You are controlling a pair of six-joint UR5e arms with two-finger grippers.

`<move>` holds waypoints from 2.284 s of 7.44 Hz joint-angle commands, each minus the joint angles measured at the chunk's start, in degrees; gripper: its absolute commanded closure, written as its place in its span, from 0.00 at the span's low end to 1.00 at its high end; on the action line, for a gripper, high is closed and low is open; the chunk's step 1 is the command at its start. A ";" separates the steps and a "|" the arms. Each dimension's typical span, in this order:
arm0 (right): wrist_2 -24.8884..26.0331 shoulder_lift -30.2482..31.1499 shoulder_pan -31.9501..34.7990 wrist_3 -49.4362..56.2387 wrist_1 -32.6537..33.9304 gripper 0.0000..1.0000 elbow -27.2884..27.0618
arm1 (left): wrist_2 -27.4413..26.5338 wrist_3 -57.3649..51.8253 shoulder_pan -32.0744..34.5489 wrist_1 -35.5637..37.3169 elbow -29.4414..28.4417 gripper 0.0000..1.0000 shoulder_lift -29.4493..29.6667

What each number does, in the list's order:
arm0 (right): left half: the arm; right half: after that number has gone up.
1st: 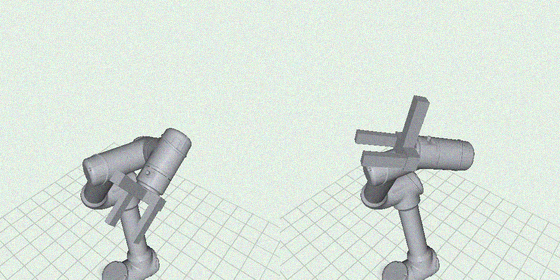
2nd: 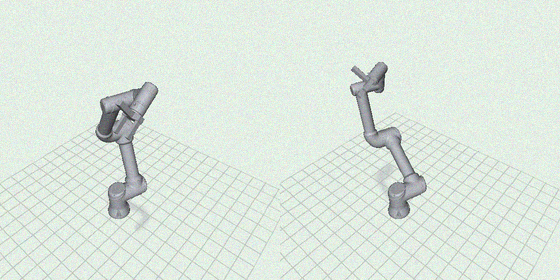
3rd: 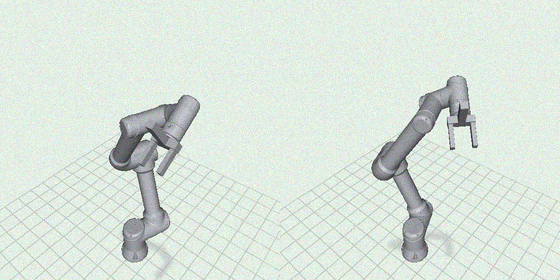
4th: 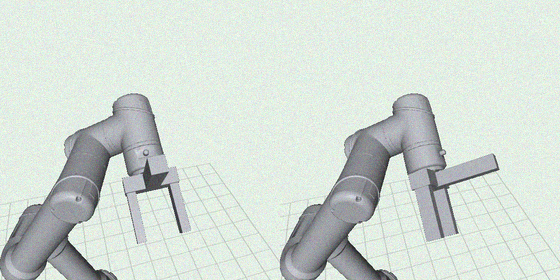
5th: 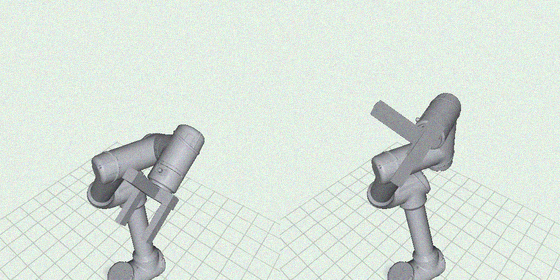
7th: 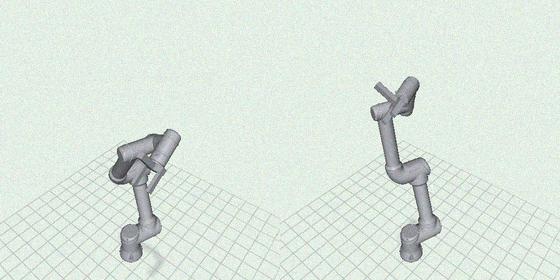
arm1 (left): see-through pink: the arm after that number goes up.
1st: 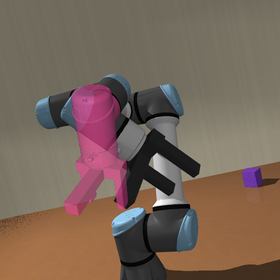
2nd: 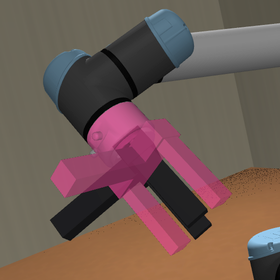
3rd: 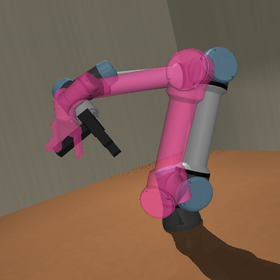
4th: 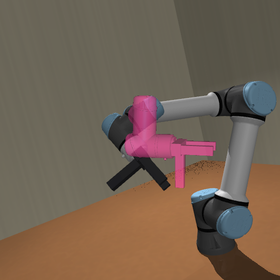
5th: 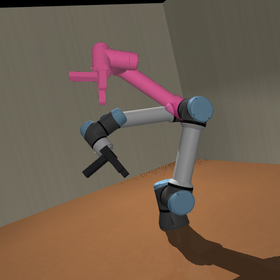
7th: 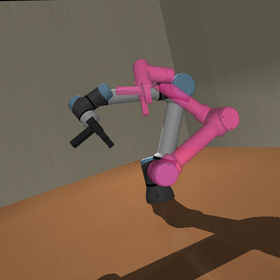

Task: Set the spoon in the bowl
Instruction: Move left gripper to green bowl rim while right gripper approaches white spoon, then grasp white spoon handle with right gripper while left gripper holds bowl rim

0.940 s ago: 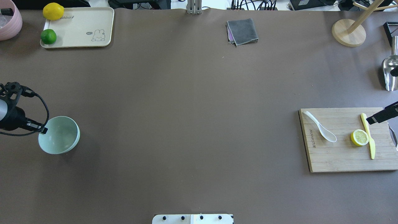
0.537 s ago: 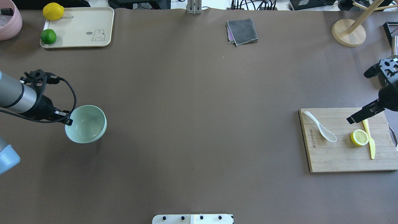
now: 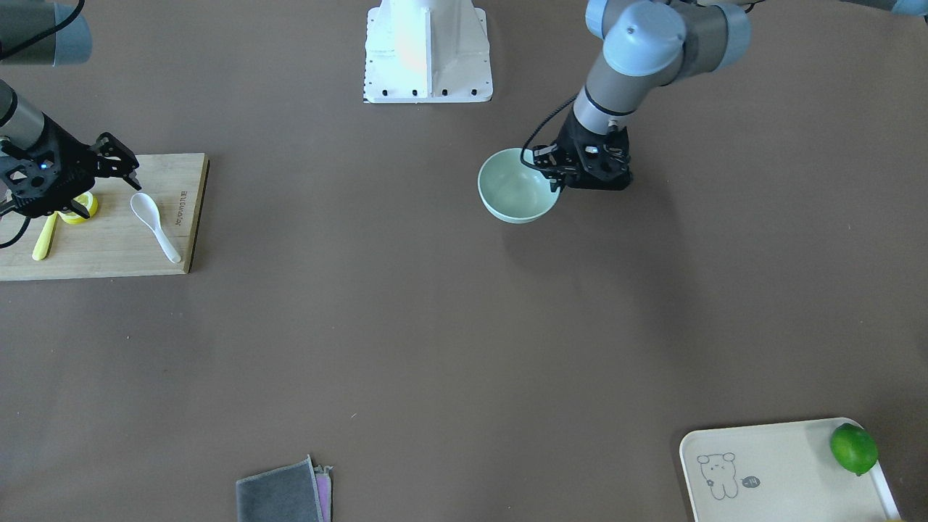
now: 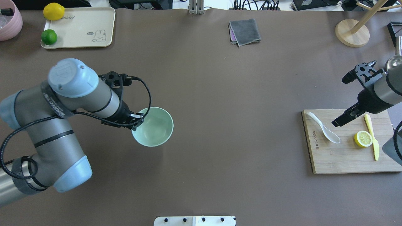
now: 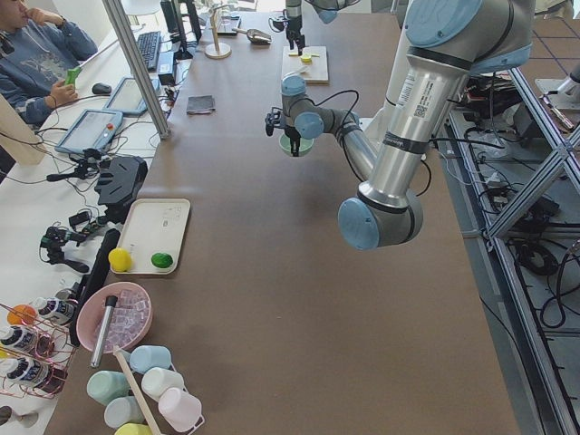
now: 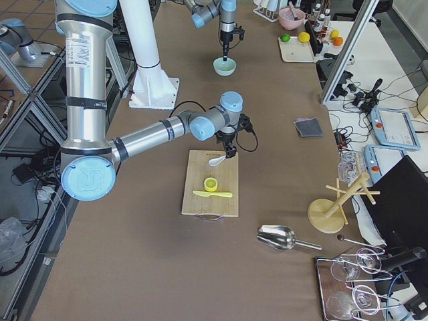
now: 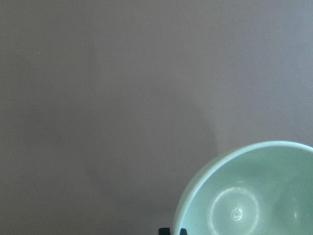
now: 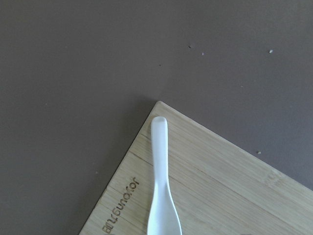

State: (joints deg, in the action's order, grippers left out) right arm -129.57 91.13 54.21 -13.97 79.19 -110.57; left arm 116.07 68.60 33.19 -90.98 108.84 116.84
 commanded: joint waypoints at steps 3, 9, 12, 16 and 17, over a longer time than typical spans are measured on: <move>1.06 -4.72 -2.26 0.00 0.00 0.19 4.82 | -7.09 5.67 -6.91 3.36 -10.82 1.00 13.84; 2.92 -7.64 -4.20 -1.05 0.00 0.32 10.11 | -7.00 5.67 -7.43 0.47 -14.88 1.00 14.73; 2.92 -7.55 -5.08 -1.06 0.09 0.35 10.28 | -7.00 5.67 -7.44 0.37 -14.97 1.00 14.91; 2.83 -7.64 -5.78 -0.88 0.00 0.56 10.64 | -7.00 5.67 -7.44 0.28 -15.06 1.00 14.82; 2.83 -7.64 -5.78 -0.62 0.00 0.71 10.64 | -7.00 5.75 -7.44 0.28 -15.15 1.00 14.82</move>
State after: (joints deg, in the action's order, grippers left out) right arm -126.71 83.50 48.47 -14.84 79.19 -99.93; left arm 109.07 74.29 25.75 -90.70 93.76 131.67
